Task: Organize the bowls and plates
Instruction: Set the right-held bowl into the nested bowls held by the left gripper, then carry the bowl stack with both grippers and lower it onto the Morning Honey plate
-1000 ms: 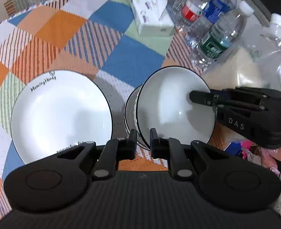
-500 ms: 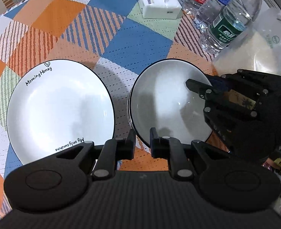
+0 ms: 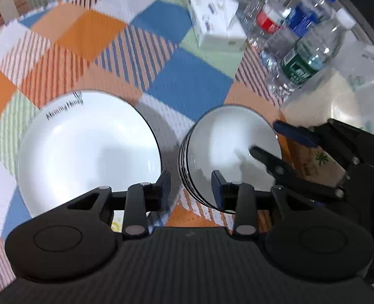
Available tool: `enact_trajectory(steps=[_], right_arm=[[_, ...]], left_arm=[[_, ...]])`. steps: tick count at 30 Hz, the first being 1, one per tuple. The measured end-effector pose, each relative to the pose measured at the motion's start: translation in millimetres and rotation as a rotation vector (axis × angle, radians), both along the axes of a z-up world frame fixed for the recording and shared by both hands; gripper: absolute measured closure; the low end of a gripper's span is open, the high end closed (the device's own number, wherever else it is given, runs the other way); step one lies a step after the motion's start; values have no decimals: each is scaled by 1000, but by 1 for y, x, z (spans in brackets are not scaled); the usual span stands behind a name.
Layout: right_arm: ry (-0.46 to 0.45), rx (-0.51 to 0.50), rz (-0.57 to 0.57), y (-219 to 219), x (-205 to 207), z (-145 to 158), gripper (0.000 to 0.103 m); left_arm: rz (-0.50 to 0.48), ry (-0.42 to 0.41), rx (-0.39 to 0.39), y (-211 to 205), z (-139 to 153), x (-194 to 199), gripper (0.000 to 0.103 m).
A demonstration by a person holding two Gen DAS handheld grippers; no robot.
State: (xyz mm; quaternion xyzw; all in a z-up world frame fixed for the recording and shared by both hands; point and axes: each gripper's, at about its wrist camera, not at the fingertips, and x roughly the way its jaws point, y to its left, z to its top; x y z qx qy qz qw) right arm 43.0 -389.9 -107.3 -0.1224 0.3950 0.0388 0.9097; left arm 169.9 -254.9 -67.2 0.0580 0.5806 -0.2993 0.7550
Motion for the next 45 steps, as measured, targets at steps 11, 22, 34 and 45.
enact_trajectory(steps=[11,22,34,45], right_arm=[[-24,60,97,1,-54,22,32],[84,111,101,7,-56,-40,29],[91,139,68,2,-24,-74,17],[-13,237,72,-4,-22,-99,7]], left_arm=[[-28,-75,-96,22,7,-25,51],[102,69,-124,23,-26,-26,50],[166,86,-237,33,-57,-27,44],[247,67,-306,30,-76,-35,54]])
